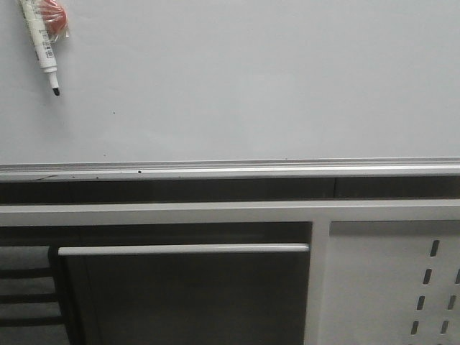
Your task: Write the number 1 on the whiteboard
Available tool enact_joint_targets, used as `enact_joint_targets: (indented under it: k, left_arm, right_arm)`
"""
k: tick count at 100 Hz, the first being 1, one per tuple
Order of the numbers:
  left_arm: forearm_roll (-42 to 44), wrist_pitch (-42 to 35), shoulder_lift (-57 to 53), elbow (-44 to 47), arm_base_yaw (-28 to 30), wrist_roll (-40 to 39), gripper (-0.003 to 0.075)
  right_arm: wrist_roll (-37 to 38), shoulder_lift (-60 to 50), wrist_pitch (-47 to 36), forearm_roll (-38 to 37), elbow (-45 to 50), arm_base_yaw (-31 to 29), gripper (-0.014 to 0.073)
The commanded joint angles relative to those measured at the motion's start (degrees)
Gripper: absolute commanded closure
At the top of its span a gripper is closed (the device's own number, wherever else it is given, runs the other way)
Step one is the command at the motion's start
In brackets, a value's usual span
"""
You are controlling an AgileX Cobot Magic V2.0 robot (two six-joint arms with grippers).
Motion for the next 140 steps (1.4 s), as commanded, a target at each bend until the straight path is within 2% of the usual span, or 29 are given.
enact_joint_targets:
  k: [1, 91, 101, 114, 134, 140]
  left_arm:
    - [-0.48, -4.19, -1.28, 2.33, -0.21, -0.55, 0.0741]
    - [-0.56, -5.2, -1.28, 2.33, -0.21, -0.55, 0.0741]
    - [-5.33, -6.62, -1.28, 2.33, -0.21, -0.55, 0.0741]
    - [-14.72, -8.72, -1.28, 2.33, -0.21, -0.55, 0.0741]
    - [-35.03, -10.57, -1.28, 2.14, -0.21, -0.55, 0.0741]
    - [-40.14, -10.57, -1.28, 1.6, -0.21, -0.55, 0.0741]
  right_arm:
    - [0.0, -0.98, -4.17, -0.55, 1.6, -0.35, 0.0659]
    - [0.0, -0.98, -4.4, 0.41, 1.6, -0.35, 0.0659]
    - [0.0, -0.98, -5.1, 4.89, 1.6, -0.35, 0.0659]
    - [0.0, -0.98, -6.77, 14.5, 1.5, -0.35, 0.0659]
    - [0.0, -0.98, -8.52, 34.94, 1.25, -0.35, 0.0657]
    - [0.0, -0.98, -7.91, 36.75, 0.46, -0.35, 0.0657]
